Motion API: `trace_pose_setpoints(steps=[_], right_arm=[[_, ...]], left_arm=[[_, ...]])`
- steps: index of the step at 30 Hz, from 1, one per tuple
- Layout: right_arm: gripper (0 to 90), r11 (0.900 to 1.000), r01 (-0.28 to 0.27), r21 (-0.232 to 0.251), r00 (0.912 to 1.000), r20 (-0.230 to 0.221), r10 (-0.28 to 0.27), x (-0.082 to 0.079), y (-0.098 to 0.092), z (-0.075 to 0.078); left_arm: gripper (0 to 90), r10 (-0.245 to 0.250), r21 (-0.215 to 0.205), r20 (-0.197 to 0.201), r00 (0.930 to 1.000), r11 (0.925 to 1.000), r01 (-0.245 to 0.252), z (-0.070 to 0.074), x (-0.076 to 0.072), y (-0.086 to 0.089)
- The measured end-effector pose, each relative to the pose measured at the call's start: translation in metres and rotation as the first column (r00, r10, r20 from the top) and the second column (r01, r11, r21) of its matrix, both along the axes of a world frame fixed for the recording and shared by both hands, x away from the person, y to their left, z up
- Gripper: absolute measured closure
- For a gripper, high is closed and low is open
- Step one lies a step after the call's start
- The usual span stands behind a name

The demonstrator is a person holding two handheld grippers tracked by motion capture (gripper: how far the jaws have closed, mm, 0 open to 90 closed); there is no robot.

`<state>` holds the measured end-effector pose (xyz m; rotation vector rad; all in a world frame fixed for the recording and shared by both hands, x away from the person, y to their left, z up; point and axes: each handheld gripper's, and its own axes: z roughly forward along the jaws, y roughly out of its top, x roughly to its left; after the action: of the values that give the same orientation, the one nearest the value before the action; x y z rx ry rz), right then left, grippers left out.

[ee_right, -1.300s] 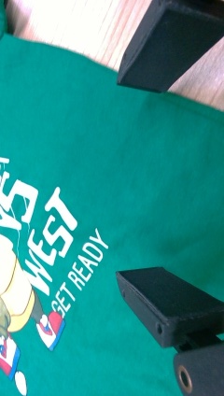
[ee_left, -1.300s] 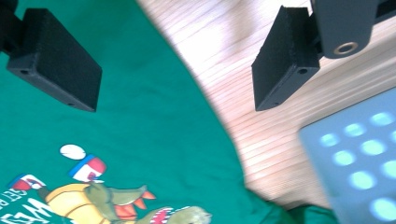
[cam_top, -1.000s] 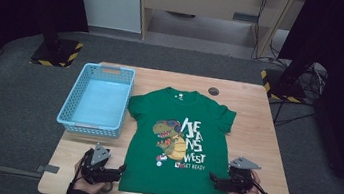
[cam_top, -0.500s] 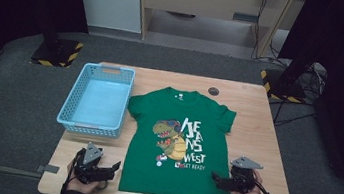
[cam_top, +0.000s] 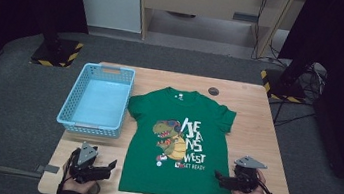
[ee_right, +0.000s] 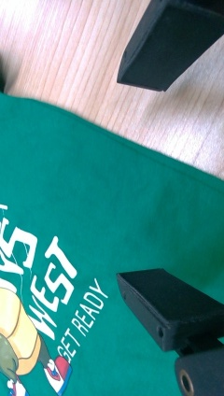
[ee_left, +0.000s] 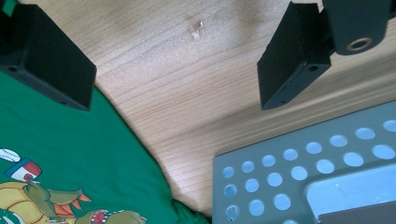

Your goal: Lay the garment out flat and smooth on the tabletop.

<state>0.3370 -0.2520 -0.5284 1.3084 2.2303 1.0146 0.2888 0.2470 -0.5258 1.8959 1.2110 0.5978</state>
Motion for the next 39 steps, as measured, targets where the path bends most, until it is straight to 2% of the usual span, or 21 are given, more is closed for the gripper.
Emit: trace_pose_setpoints(steps=[13,39], right_arm=[[6.1,0.999,0.041,0.016,0.9991,0.004,-0.041,0.003,-0.016,0.002],[5.5,0.992,0.120,0.033,0.9928,0.003,-0.120,0.007,-0.048,0.001]], left_arm=[[11.0,0.029,0.002,0.009,0.9995,0.9996,-0.029,0.001,-0.002,0.012],[10.6,0.086,0.042,0.018,0.9961,0.9954,-0.087,-0.001,-0.008,0.034]])
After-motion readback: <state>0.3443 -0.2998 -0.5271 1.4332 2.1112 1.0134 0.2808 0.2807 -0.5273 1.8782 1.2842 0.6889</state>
